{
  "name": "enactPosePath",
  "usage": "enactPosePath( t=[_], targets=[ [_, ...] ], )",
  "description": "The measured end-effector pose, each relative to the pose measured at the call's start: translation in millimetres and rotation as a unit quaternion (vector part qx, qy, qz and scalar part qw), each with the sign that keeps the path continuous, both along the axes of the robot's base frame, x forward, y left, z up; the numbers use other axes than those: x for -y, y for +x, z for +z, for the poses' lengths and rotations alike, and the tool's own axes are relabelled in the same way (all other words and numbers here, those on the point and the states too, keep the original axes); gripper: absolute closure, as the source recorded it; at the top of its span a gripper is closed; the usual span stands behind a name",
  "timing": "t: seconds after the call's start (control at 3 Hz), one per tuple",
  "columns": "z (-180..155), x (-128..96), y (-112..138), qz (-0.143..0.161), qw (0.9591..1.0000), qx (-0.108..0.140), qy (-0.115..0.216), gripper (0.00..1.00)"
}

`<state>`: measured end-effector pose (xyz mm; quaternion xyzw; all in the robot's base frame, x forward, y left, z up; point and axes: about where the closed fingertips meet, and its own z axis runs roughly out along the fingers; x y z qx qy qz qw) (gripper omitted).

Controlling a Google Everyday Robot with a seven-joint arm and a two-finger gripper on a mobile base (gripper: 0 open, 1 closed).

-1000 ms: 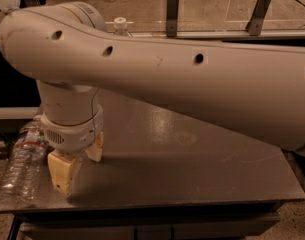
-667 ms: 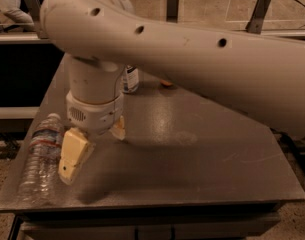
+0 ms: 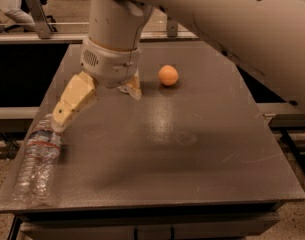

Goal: Pick water bottle

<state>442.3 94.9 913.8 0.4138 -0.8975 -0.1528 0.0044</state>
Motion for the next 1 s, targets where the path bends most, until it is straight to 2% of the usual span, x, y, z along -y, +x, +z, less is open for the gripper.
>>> enactPosePath(
  t=[0.33, 0.67, 1.0],
  targets=[
    [30.0, -17.1, -5.8, -0.021, 0.9986, 0.032, -0.037, 0.00],
    [24.8, -72.5, -7.5, -0.039, 0.9941, 0.059, -0.082, 0.00],
    [6.9, -162.6, -23.7, -0.094, 0.9912, 0.033, -0.087, 0.00]
  ],
)
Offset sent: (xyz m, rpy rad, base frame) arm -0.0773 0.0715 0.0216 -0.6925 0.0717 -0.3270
